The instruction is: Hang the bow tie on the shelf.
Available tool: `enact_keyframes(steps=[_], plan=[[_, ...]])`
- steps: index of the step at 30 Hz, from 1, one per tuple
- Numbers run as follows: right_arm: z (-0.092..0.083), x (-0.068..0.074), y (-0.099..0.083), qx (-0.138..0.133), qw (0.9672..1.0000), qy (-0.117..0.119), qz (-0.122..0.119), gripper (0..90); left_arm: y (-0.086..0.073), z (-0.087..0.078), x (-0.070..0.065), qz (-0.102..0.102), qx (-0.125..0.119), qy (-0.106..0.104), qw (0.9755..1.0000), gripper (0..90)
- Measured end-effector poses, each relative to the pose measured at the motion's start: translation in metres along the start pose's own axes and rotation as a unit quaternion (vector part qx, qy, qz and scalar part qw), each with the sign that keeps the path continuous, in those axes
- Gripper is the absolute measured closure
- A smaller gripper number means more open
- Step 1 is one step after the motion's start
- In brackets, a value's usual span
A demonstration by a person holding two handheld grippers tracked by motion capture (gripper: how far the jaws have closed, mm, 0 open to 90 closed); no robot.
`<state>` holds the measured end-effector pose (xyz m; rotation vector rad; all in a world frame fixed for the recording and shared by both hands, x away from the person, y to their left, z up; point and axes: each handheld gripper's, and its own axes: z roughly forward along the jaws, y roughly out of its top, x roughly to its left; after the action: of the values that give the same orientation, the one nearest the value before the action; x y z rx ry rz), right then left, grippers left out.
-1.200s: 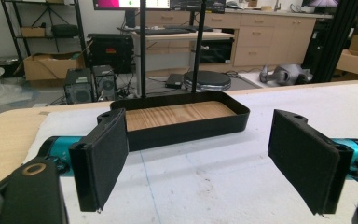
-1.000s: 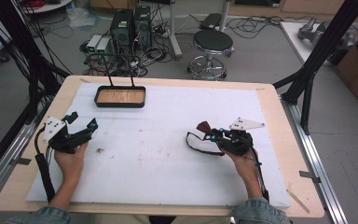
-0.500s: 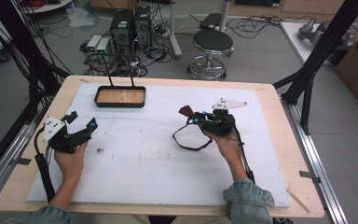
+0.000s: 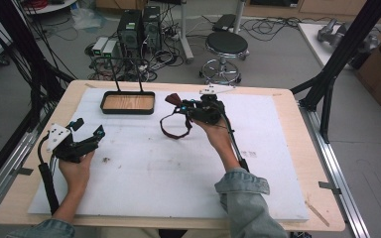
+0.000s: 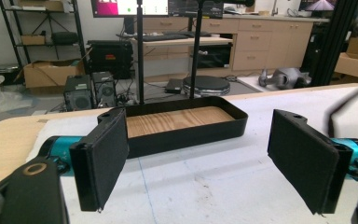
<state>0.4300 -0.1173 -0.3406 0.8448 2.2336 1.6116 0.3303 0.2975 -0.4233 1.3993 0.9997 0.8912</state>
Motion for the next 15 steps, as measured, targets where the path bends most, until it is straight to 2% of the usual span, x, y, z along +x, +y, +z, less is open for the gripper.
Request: enact_keyframes(steps=[2,7,15], plan=[[0.004,0.0,0.003,0.0,1.0,0.003,0.002,76.0,0.0,0.0,0.0,-0.001,0.0,-0.001,1.0,20.6],[0.028,0.0,0.024,-0.019,0.9998,-0.002,-0.001,76.0,0.0,0.0,0.0,-0.002,-0.001,-0.004,1.0,20.6],[0.055,-0.001,0.044,-0.022,0.9997,-0.012,-0.007,76.0,-0.001,0.001,0.0,-0.002,-0.002,-0.005,1.0,20.6]])
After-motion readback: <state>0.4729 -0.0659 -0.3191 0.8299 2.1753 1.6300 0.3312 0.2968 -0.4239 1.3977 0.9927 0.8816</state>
